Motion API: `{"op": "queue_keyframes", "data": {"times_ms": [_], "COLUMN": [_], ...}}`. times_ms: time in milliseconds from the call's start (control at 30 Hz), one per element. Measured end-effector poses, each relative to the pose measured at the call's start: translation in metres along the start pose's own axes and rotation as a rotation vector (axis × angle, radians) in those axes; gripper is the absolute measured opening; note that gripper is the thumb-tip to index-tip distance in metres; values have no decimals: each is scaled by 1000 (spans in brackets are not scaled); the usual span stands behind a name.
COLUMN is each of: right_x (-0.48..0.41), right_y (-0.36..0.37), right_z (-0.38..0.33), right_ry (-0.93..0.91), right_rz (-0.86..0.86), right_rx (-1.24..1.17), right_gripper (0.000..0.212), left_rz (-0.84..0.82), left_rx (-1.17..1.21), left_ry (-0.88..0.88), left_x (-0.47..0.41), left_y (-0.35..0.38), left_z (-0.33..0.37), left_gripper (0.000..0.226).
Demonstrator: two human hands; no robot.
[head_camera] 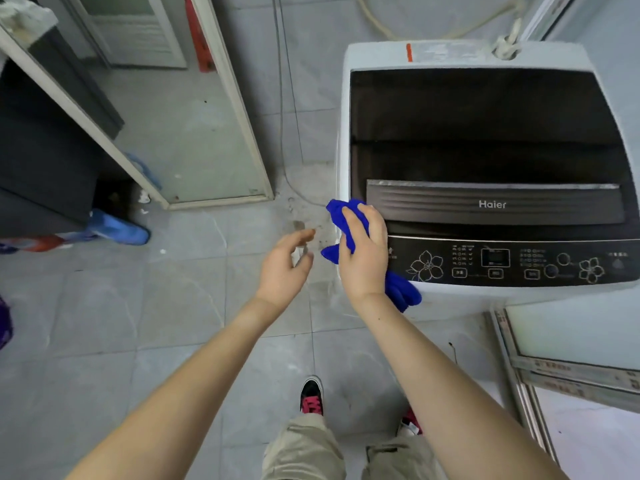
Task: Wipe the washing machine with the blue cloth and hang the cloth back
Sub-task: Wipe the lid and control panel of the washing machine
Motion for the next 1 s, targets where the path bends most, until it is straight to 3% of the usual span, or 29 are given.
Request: {"op": "queue_keyframes", "data": {"times_ms": [67,233,533,800,1000], "right_x": [0,16,-48,-59,-21], "right_y": [-7,-107,-226,-230,-230], "right_z": [-1,54,118,121,130], "right_ry": [-32,77,144,16,-110], "right_rz": [-26,192,365,322,124], "right_rx": [-17,39,166,88,54], "right_gripper": [58,48,37,39,46], "left_rz": [-12,-82,-60,50,85], "left_rx": [-33,-118,-609,-640,-639], "left_ry": [39,252,612,432,385], "left_x": [-2,-13,6,16,35], "left_y": [1,25,77,95,119], "left_z": [6,52,102,106,120], "left_gripper": [42,43,55,60,59]}}
Point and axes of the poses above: each hand's wrist, its own x-axis away from the middle knuckle, its own y-axis out of the palm, z = x × y, the point moved 10 cm from there along -x, towards the middle knuckle, and after that the axes turned 12 degrees about -x, right-handed, at the moved point
